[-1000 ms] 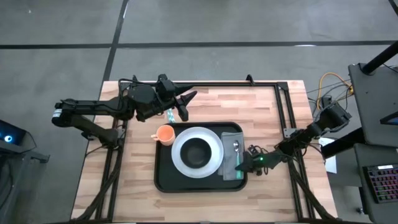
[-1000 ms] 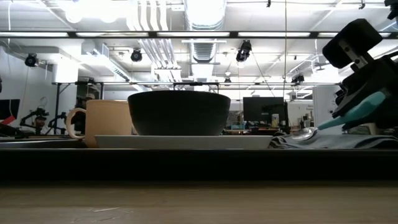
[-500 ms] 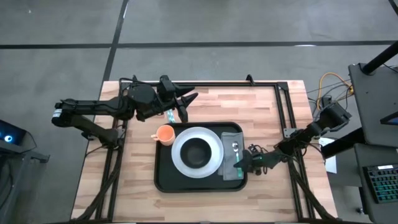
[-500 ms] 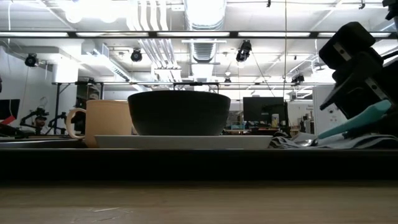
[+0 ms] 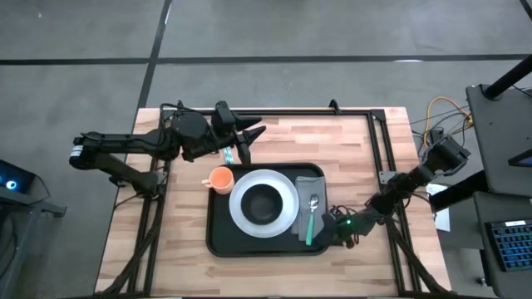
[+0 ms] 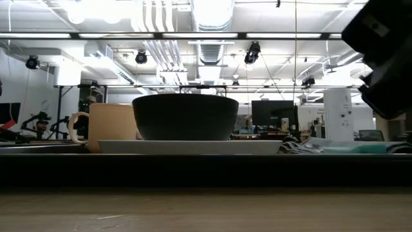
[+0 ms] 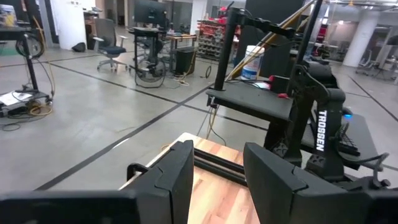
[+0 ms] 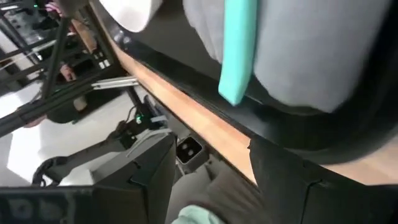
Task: Set up tray
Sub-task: Put the green spoon on the gray napkin
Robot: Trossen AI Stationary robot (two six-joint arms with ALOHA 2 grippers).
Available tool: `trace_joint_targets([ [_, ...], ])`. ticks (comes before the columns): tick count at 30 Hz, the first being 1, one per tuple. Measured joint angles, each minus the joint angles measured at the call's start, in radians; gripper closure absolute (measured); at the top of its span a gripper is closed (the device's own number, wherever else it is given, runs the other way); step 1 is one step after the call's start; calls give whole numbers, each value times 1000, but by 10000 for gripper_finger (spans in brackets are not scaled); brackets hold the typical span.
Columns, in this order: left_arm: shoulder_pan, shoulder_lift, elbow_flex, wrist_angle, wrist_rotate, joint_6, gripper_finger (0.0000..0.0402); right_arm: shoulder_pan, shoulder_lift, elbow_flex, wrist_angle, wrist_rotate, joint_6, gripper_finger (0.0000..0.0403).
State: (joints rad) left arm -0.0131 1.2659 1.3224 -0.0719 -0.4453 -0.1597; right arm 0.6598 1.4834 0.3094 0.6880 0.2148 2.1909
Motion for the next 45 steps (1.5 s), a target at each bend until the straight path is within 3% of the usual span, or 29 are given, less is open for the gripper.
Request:
trace_joint_targets([
  [10,0,2,0,1,2,0,280,-29,-77,17,0,-11,-41,211],
  [13,0,3,0,0,2,0,280,-87,-117,54,-151,-33,-145,212],
  [17,1,3,-3,0,2,0,280,-184,-133,147,-413,-159,-357,224],
  [22,1,3,-4,-1,2,0,280,-246,-107,234,-528,-170,-526,259],
  [31,1,3,-10,-16,2,2,280,-253,-67,276,-552,-169,-597,386],
  [45,1,3,-12,-15,2,4,280,-281,-23,263,-658,-194,-628,394],
])
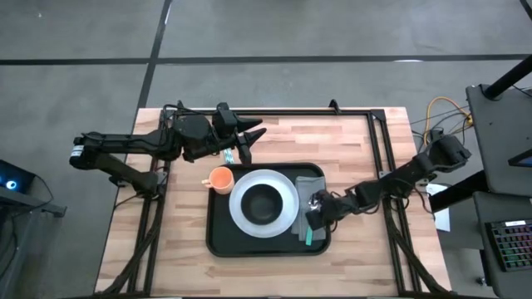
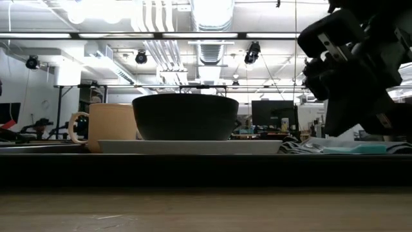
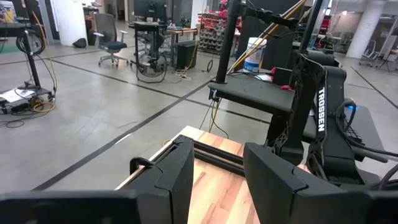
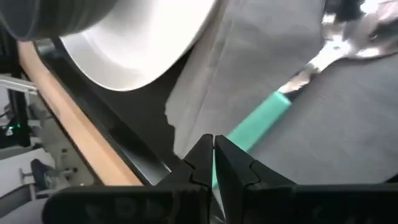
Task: Set up tray
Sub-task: Put the green spoon on the gray napkin
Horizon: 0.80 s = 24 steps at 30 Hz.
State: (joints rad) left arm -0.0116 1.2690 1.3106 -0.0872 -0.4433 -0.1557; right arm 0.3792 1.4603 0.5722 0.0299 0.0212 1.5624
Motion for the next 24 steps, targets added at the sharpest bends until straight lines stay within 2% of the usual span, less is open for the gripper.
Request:
trace_joint_targets([
  [9,0,0,0,0,0,0,280,-2,63,6,18,-66,-5,395],
  [24,-1,0,0,-8,1,0,280,-53,44,5,-51,-52,-48,395],
])
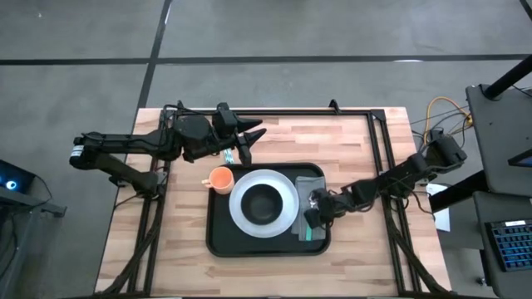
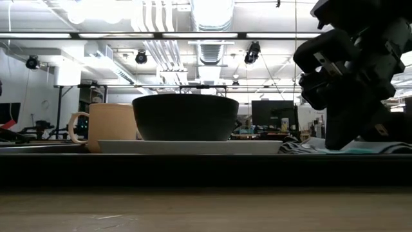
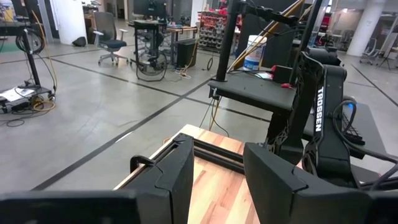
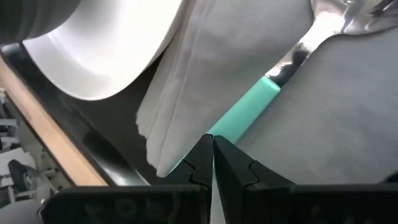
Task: Set up tray
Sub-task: Put the green spoon on the gray napkin
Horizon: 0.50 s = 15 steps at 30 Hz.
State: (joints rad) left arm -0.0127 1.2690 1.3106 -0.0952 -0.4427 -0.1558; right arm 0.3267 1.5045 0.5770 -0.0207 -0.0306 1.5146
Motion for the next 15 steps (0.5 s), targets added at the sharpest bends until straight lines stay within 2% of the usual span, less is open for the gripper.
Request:
trace_joint_targets([
  [9,0,0,0,-2,0,0,280,-1,-83,-6,-199,33,0,394],
  [15,0,0,0,-3,0,0,280,-3,-167,18,-179,64,-55,394],
])
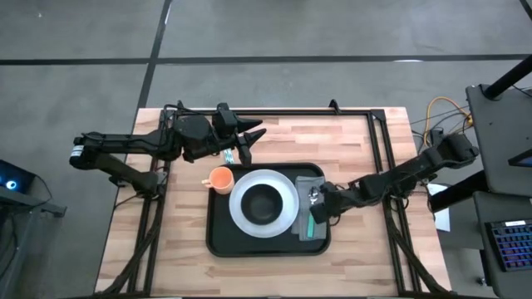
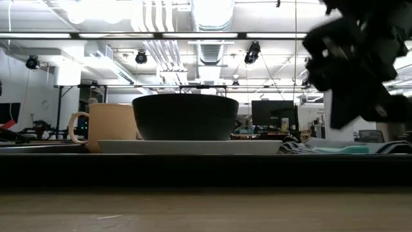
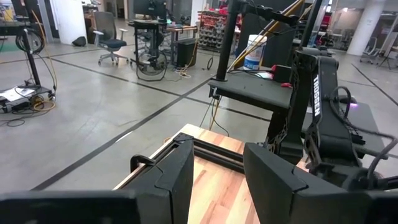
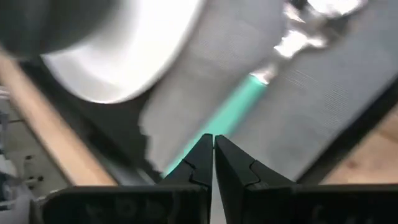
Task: Set up tray
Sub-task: Put the green spoon on the gray napkin
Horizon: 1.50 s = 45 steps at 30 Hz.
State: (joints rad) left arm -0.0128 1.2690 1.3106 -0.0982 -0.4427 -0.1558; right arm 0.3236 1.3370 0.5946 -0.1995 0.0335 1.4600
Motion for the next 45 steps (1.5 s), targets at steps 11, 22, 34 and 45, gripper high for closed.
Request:
trace_joint_targets([
  [11,0,0,-2,0,0,0,280,-5,126,141,-5,-38,-99,394],
  [22,0,0,-3,-3,0,0,280,33,217,189,3,-56,-90,394],
  [34,0,-11,-3,0,0,0,280,44,269,197,-34,-90,-77,395],
  [45,0,-14,-3,0,0,0,280,46,259,205,-80,-87,-94,395],
])
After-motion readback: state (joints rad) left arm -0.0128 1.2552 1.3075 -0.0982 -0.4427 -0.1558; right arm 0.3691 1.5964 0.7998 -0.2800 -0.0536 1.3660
